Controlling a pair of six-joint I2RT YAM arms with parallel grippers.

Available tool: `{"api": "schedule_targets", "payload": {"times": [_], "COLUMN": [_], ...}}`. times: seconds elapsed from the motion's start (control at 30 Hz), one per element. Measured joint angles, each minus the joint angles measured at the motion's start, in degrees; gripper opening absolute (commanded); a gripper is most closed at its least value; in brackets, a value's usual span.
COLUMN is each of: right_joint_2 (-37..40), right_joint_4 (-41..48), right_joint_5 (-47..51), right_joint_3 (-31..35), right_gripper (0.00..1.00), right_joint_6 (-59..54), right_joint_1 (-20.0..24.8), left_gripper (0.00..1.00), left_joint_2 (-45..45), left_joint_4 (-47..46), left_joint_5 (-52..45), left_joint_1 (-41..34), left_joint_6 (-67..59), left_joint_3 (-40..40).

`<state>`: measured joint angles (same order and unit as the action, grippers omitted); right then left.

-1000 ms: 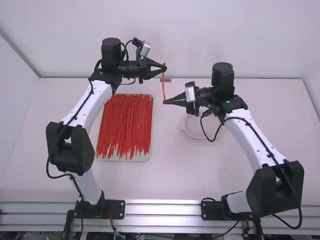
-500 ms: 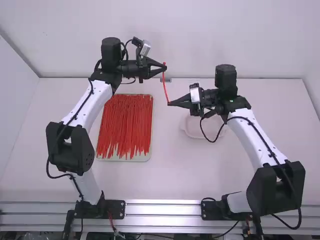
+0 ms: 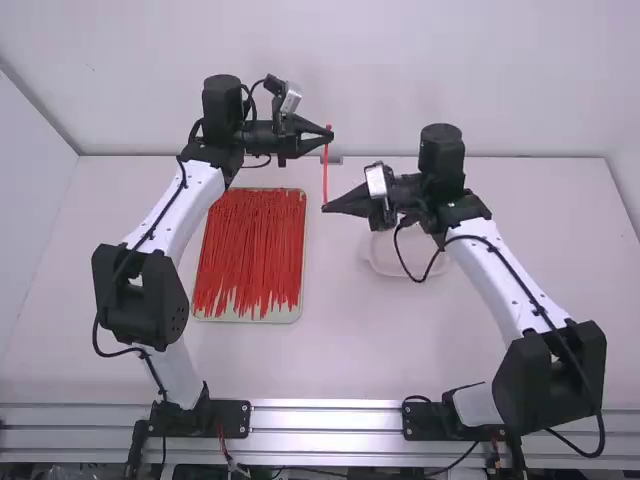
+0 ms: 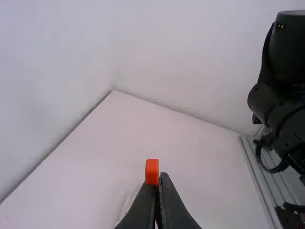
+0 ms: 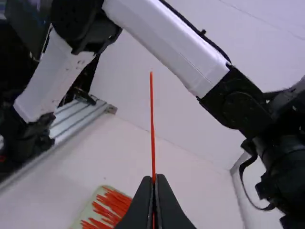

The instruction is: Fasten the cable tie

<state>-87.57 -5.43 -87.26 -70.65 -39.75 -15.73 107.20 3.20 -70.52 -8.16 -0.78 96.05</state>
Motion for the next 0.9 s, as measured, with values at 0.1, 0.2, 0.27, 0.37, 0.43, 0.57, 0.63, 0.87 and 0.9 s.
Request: {"api": "schedule_targets", "payload": {"times": [0.1, 0.2, 0.27, 0.37, 0.43, 0.57, 0.63, 0.87, 0.9], "right_joint_2": [0.00, 0.00, -0.02, -0.02, -0.02, 0.00, 0.00, -0.02, -0.02], "right_joint_4": [-0.11, -0.17, -0.52, -1.86, -3.13, -9.77, -12.46, -14.97, -14.95], "right_joint_5": [0.09, 1.42, 3.32, 5.70, 6.88, 8.85, 9.94, 14.88, 15.23], "right_joint_3": [0.00, 0.00, 0.00, 0.00, 0.00, 0.00, 0.00, 0.00, 0.00], "right_gripper": [0.00, 0.00, 0.00, 0.00, 0.00, 0.00, 0.00, 0.00, 0.00], "right_joint_6": [5.77, 12.44, 17.22, 22.93, 26.21, 35.69, 40.04, 53.31, 55.21], "right_joint_1": [0.09, 0.07, -0.11, -0.59, -0.90, -0.68, -0.09, 0.50, 0.50], "left_gripper": [0.02, 0.02, 0.02, 0.02, 0.02, 0.02, 0.02, 0.02, 0.02], "left_joint_2": [0.00, 0.00, 0.00, 0.00, 0.00, 0.00, -0.02, 0.00, 0.00], "left_joint_4": [0.02, 0.00, 0.02, -0.22, -0.46, -0.42, -0.13, 0.94, 1.29], "left_joint_5": [-0.09, -1.29, -2.89, -4.33, -4.50, -3.80, -3.80, -1.40, -1.18], "left_joint_1": [0.00, 0.00, 0.00, 0.02, 0.04, 0.24, 0.57, 1.20, 1.20], "left_joint_6": [-2.34, -5.86, -9.29, -13.27, -15.15, -18.38, -18.93, -19.93, -19.91], "left_joint_3": [0.00, 0.00, 0.00, 0.00, 0.00, 0.00, 0.00, 0.00, 0.00]}}
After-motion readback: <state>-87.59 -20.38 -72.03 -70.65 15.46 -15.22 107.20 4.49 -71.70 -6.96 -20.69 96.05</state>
